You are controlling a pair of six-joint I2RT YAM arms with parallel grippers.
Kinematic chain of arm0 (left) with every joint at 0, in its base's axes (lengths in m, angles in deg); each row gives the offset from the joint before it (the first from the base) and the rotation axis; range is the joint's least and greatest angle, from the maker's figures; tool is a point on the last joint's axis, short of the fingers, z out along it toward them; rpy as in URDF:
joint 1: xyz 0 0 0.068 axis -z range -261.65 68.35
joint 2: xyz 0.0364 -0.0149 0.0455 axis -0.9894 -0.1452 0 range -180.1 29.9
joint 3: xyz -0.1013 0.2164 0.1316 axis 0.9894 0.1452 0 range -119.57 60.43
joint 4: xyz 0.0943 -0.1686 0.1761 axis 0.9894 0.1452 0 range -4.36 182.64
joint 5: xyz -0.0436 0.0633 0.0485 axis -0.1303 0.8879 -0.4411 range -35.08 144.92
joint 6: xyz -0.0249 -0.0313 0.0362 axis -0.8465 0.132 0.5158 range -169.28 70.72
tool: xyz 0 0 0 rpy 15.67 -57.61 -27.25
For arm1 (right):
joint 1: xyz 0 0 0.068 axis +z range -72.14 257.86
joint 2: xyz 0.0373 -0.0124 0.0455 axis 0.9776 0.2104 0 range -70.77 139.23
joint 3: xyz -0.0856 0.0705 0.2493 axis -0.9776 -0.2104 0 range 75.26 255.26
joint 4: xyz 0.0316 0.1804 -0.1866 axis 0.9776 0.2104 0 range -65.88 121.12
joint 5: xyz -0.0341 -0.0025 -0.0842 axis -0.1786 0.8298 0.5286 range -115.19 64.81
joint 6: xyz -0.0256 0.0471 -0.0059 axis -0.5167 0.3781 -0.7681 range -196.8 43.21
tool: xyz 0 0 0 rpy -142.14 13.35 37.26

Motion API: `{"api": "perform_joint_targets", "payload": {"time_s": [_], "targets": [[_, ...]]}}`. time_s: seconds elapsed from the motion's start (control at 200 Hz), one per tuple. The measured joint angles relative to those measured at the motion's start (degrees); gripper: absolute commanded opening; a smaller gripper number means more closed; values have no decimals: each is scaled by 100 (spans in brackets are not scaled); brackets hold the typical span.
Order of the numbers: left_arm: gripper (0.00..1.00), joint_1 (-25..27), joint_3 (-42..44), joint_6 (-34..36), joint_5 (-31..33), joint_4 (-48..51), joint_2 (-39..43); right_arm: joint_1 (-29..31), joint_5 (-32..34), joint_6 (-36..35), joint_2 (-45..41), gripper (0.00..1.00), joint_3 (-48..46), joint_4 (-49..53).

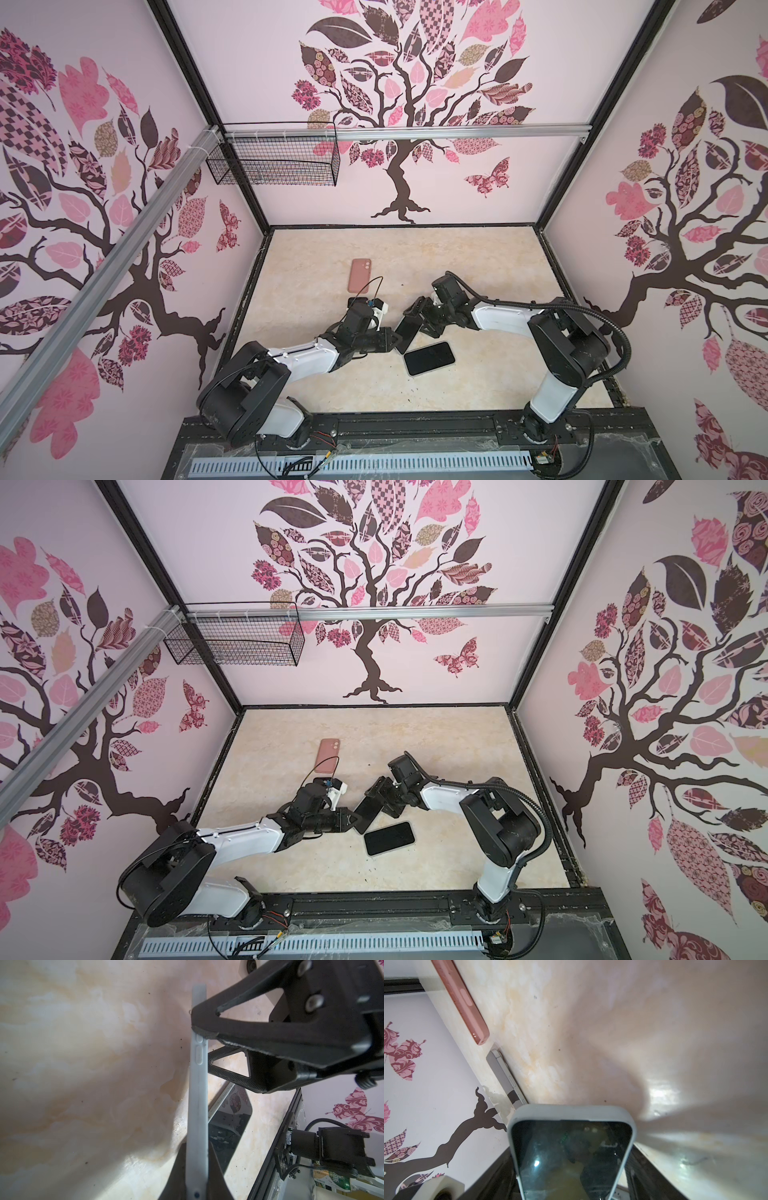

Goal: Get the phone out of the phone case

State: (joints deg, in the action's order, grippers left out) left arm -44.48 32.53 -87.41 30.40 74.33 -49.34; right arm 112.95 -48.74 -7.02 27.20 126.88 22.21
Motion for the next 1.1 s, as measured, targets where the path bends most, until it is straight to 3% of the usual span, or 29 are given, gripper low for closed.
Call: {"api": "perform_joint_targets", "payload": {"time_s": [0.085,0.41,0.63,0.745,0.88,1.1], "targets": [[0,7,-20,87,57,247,485,9,131,-164,-422,100,-37,42],[0,-9,-481,791,280,1060,2232,-42,1497,-1692,-2953,100,-146,-72],[0,-85,-636,1670,-181,1058,3069,-42,1690,-3228,-3888,99,-107,181],[0,-249,-778,2168,-601,1088,3307,-42,1414,-4065,-4315,90,28,407],[0,-599,-1091,2625,-1298,1244,3335,-42,647,-4892,-4688,86,442,529],[0,-802,-1449,3329,-2295,1480,3344,-42,-898,-5305,-4750,78,1069,435]]}}
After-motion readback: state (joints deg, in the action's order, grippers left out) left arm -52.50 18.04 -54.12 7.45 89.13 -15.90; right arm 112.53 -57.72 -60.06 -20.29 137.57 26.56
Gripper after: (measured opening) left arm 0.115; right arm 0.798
